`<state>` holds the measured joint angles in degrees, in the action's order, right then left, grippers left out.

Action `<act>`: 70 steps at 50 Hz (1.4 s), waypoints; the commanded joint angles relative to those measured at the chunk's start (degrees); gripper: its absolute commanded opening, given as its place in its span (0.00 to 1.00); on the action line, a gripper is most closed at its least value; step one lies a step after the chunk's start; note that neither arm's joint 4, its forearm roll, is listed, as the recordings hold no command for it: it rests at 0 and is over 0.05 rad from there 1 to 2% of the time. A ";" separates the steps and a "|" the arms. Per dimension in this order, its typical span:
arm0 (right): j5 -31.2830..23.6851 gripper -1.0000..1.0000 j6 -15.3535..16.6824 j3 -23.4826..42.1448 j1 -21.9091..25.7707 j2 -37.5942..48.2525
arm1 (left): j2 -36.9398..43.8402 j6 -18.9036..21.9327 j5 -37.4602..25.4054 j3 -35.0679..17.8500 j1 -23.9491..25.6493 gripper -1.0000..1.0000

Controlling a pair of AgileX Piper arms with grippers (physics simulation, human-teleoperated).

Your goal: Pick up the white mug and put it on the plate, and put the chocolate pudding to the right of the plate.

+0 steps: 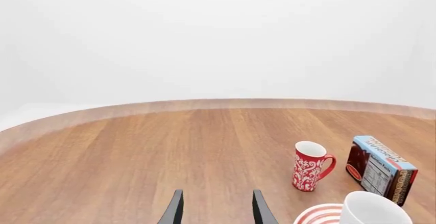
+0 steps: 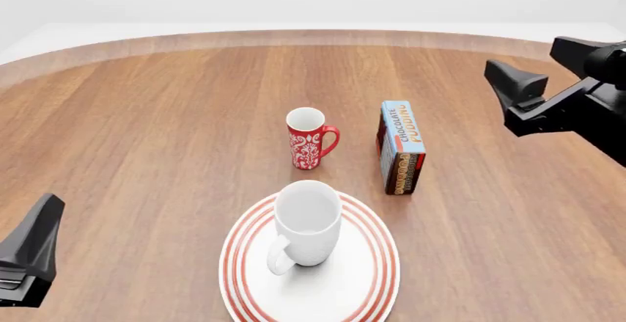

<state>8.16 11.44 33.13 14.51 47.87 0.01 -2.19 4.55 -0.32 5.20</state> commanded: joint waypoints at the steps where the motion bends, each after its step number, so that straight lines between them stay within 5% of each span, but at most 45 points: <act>1: 0.38 1.00 -0.82 2.30 0.58 4.01 | 0.00 -0.06 0.04 0.00 0.13 1.00; 70: -5.13 1.00 -9.49 16.11 -1.15 20.48 | 0.00 -1.12 0.17 0.02 0.47 1.00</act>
<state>3.84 3.36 47.71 14.02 66.27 0.01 -3.14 4.72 -0.29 5.62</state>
